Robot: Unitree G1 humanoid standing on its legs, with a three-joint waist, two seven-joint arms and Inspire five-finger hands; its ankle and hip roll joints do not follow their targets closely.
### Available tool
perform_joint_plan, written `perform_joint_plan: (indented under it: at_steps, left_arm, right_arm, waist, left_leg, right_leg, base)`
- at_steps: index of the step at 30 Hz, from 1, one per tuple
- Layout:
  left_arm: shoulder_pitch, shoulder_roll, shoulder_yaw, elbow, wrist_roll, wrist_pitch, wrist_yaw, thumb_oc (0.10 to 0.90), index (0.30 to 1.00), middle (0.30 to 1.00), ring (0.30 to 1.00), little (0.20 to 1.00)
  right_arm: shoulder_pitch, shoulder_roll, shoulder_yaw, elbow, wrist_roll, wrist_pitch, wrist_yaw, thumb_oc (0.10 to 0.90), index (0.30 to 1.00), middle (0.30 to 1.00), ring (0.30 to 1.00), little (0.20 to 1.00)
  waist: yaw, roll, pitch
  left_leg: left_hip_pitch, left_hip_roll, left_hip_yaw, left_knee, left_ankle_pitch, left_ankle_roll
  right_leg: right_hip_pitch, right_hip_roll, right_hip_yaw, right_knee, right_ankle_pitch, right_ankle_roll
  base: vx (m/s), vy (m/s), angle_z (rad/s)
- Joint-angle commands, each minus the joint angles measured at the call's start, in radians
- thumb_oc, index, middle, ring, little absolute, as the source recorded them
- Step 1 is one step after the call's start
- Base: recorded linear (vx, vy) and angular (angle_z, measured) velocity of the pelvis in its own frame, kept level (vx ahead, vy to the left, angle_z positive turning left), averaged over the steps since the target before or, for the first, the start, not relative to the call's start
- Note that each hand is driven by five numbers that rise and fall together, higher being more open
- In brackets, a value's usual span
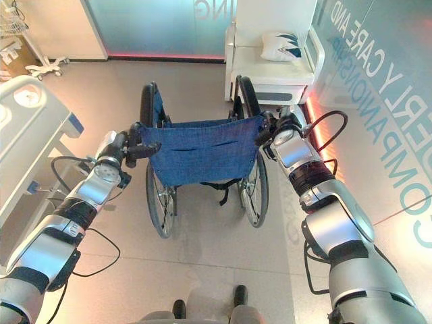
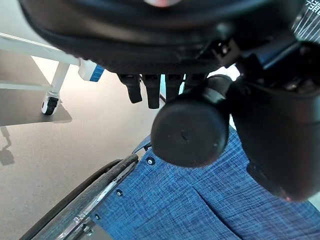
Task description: Push the wheelchair next to the bed
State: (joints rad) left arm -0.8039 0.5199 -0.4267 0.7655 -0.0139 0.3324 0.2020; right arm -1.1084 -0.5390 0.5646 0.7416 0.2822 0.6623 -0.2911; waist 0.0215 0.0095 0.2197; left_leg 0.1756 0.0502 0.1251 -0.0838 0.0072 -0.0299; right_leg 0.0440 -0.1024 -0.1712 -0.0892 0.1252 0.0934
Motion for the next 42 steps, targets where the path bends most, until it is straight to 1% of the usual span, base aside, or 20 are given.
perform_joint_plan:
  at_steps: [1,3,6,12,17,21,26,31,35,37,38,40,42]
  left_arm:
    - [-0.002,-0.003,-0.099,0.066,0.025,-0.011,0.011,0.8,0.9,0.9,0.9,0.9]
    - [0.002,-0.003,-0.096,0.052,0.028,-0.015,0.01,0.8,0.9,0.9,0.9,0.9]
    - [0.01,0.002,-0.099,0.028,0.024,-0.024,0.006,0.8,0.9,0.9,0.9,0.9]
    - [0.012,0.025,-0.113,-0.016,0.005,-0.03,0.002,0.8,0.9,0.9,0.9,0.9]
    - [0.007,0.042,-0.119,-0.019,-0.001,-0.043,-0.011,0.8,0.9,0.9,0.9,0.9]
    - [0.015,0.04,-0.115,-0.018,0.002,-0.054,-0.009,0.8,0.9,0.9,0.9,0.9]
    - [0.012,0.042,-0.121,-0.032,0.001,-0.056,-0.009,0.8,0.9,0.9,0.9,0.9]
    - [0.007,0.048,-0.124,-0.041,-0.002,-0.056,-0.008,0.8,0.9,0.9,0.9,0.9]
    - [-0.012,0.054,-0.131,-0.036,-0.019,-0.052,-0.008,0.8,0.9,0.9,0.9,0.9]
    - [-0.017,0.052,-0.133,-0.03,-0.019,-0.041,-0.016,0.8,0.9,0.9,0.9,0.9]
    - [-0.022,0.044,-0.136,-0.02,-0.013,-0.016,-0.034,0.8,0.9,0.9,0.9,0.9]
    - [-0.022,0.035,-0.142,-0.005,-0.007,0.009,-0.046,0.8,0.9,0.9,0.9,0.9]
    - [-0.024,0.028,-0.145,0.012,-0.01,0.015,-0.046,0.8,0.9,0.9,0.9,0.9]
  right_arm:
    - [-0.193,-0.021,0.057,0.028,-0.066,-0.059,-0.046,0.8,0.9,0.9,0.9,0.9]
    - [-0.182,-0.013,0.047,0.026,-0.065,-0.061,-0.068,0.8,0.9,0.9,0.9,0.9]
    - [-0.162,-0.006,0.038,0.043,-0.062,-0.086,-0.091,0.8,0.9,0.9,0.9,0.9]
    - [-0.141,0.005,0.024,0.104,-0.067,-0.167,-0.127,0.8,0.9,0.9,0.9,0.9]
    - [-0.157,-0.01,0.025,0.148,-0.069,-0.212,-0.128,0.8,0.9,0.9,0.9,0.9]
    - [-0.158,-0.019,0.031,0.175,-0.087,-0.194,-0.092,0.8,0.9,0.9,0.9,0.9]
    - [-0.145,-0.023,0.036,0.232,-0.109,-0.175,-0.079,0.8,0.9,0.9,0.9,0.9]
    - [-0.131,-0.024,0.027,0.282,-0.098,-0.181,-0.081,0.8,0.9,0.9,0.9,0.9]
    - [-0.121,-0.026,0.016,0.318,-0.071,-0.194,-0.116,0.8,0.9,0.9,0.9,0.9]
    - [-0.115,-0.025,0.006,0.33,-0.061,-0.197,-0.135,0.8,0.9,0.9,0.9,0.9]
    - [-0.113,-0.023,-0.001,0.344,-0.055,-0.196,-0.154,0.8,0.9,0.9,0.9,0.9]
    - [-0.11,-0.016,-0.006,0.359,-0.05,-0.178,-0.161,0.8,0.9,0.9,0.9,0.9]
    - [-0.108,-0.008,-0.008,0.376,-0.039,-0.168,-0.158,0.8,0.9,0.9,0.9,0.9]
  waist:
    - [0.027,-0.05,-0.005]
    - [0.03,-0.048,0.0]
    - [0.036,-0.042,0.004]
    - [0.048,-0.026,0.026]
    - [0.055,-0.021,0.043]
    - [0.056,-0.021,0.045]
    - [0.058,-0.018,0.044]
    - [0.06,-0.016,0.052]
    - [0.057,-0.012,0.057]
    - [0.055,-0.011,0.057]
    - [0.055,-0.01,0.058]
    - [0.055,-0.009,0.06]
    - [0.054,-0.007,0.059]
  left_leg:
    - [-0.053,-0.083,-0.019,0.012,-0.002,0.036]
    - [-0.056,-0.084,-0.022,0.011,-0.002,0.036]
    - [-0.058,-0.085,-0.026,0.009,-0.001,0.036]
    - [-0.077,-0.086,-0.032,0.007,0.006,0.034]
    - [-0.092,-0.091,-0.04,0.003,0.012,0.032]
    - [-0.096,-0.093,-0.041,0.002,0.015,0.031]
    - [-0.096,-0.093,-0.04,0.002,0.016,0.032]
    - [-0.095,-0.093,-0.039,0.004,0.016,0.033]
    - [-0.096,-0.092,-0.039,0.004,0.017,0.033]
    - [-0.096,-0.092,-0.038,0.004,0.016,0.034]
    - [-0.097,-0.092,-0.036,0.005,0.016,0.034]
    - [-0.098,-0.093,-0.039,0.005,0.016,0.034]
    - [-0.097,-0.092,-0.039,0.004,0.017,0.034]
  right_leg:
    - [0.073,0.038,-0.005,0.028,-0.075,-0.028]
    - [0.072,0.037,-0.006,0.027,-0.074,-0.028]
    - [0.071,0.035,-0.011,0.023,-0.071,-0.027]
    - [0.056,0.03,-0.02,0.024,-0.068,-0.029]
    - [0.045,0.028,-0.029,0.024,-0.064,-0.027]
    - [0.04,0.025,-0.035,0.025,-0.062,-0.025]
    - [0.039,0.023,-0.036,0.027,-0.061,-0.025]
    - [0.039,0.021,-0.036,0.03,-0.06,-0.025]
    - [0.035,0.019,-0.033,0.034,-0.06,-0.024]
    - [0.034,0.019,-0.032,0.034,-0.06,-0.023]
    - [0.033,0.018,-0.032,0.035,-0.06,-0.023]
    - [0.032,0.018,-0.03,0.035,-0.06,-0.022]
    - [0.031,0.018,-0.029,0.034,-0.059,-0.022]
  base:
    - [0.0,0.0,0.0]
    - [0.0,0.0,0.0]
    - [0.01,-0.002,0.01]
    - [-0.01,-0.014,0.04]
    - [-0.03,-0.022,0.12]
    - [0.0,-0.004,0.03]
    - [0.02,-0.001,0.01]
    - [0.0,0.0,0.0]
    - [0.0,0.0,0.0]
    - [0.0,0.0,0.0]
    - [0.0,0.0,0.0]
    - [0.0,0.0,0.0]
    - [0.0,0.0,0.0]
